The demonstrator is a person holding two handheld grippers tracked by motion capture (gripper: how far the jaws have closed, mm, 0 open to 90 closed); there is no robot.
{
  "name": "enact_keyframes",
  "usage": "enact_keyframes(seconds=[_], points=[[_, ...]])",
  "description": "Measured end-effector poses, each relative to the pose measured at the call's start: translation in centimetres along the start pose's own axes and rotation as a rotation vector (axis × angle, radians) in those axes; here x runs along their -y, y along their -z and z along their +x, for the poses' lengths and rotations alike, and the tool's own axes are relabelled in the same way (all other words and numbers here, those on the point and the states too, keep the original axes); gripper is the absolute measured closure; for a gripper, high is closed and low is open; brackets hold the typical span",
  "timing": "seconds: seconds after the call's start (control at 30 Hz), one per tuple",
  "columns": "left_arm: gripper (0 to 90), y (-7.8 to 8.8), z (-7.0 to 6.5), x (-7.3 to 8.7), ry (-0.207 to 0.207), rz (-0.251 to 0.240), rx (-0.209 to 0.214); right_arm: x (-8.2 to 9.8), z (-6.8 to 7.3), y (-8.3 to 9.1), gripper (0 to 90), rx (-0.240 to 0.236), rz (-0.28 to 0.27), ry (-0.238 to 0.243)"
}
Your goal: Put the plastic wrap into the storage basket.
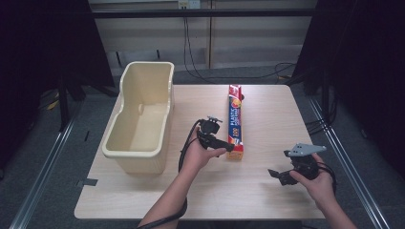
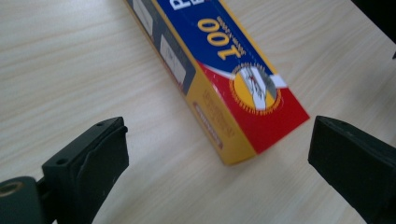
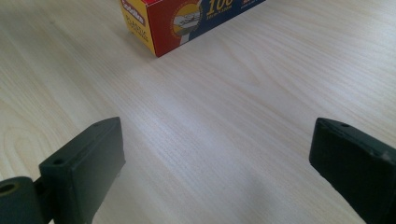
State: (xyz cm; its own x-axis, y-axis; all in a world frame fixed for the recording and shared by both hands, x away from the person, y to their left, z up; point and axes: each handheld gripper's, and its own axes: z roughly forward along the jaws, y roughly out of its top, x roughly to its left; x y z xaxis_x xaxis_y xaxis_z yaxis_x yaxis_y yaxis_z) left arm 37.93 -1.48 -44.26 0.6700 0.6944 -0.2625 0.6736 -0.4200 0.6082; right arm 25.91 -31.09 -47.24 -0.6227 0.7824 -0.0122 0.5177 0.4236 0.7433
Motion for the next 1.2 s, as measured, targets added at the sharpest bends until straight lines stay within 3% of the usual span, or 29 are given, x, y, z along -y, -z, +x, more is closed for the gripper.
enact_keyframes(seconds=[0.17, 0.6, 0.67, 0.93, 1.07, 1.13, 1.2], points=[[4.7, -1.2, -0.4, -1.4, 0.032, -0.02, -0.004, 0.1, -0.1, -0.1, 3.1, 0.005, -0.002, 0.001], [6.0, -4.3, -1.3, -3.8, 0.033, -0.024, -0.055, 0.1, -0.1, -0.1, 3.1, 0.008, -0.005, -0.001], [6.2, -4.7, -1.3, -4.0, 0.021, -0.004, -0.059, 0.1, -0.1, -0.1, 3.1, 0.01, -0.005, -0.003], [10.9, -6.8, -1.5, -4.0, 0.061, -0.002, -0.092, 0.1, -0.1, 0.0, 3.2, 0.003, -0.015, -0.004], [16.1, -7.2, -1.4, -4.0, 0.046, 0.023, -0.126, 0.1, -0.3, 0.1, 3.2, 0.003, -0.019, -0.003], [18.0, -7.2, -1.3, -4.0, 0.043, 0.03, -0.128, 0.1, -0.3, 0.1, 3.2, 0.005, -0.02, -0.005], [20.0, -7.1, -1.0, -3.9, 0.071, 0.034, -0.113, 0.1, -0.3, 0.1, 3.2, 0.005, -0.02, -0.006]])
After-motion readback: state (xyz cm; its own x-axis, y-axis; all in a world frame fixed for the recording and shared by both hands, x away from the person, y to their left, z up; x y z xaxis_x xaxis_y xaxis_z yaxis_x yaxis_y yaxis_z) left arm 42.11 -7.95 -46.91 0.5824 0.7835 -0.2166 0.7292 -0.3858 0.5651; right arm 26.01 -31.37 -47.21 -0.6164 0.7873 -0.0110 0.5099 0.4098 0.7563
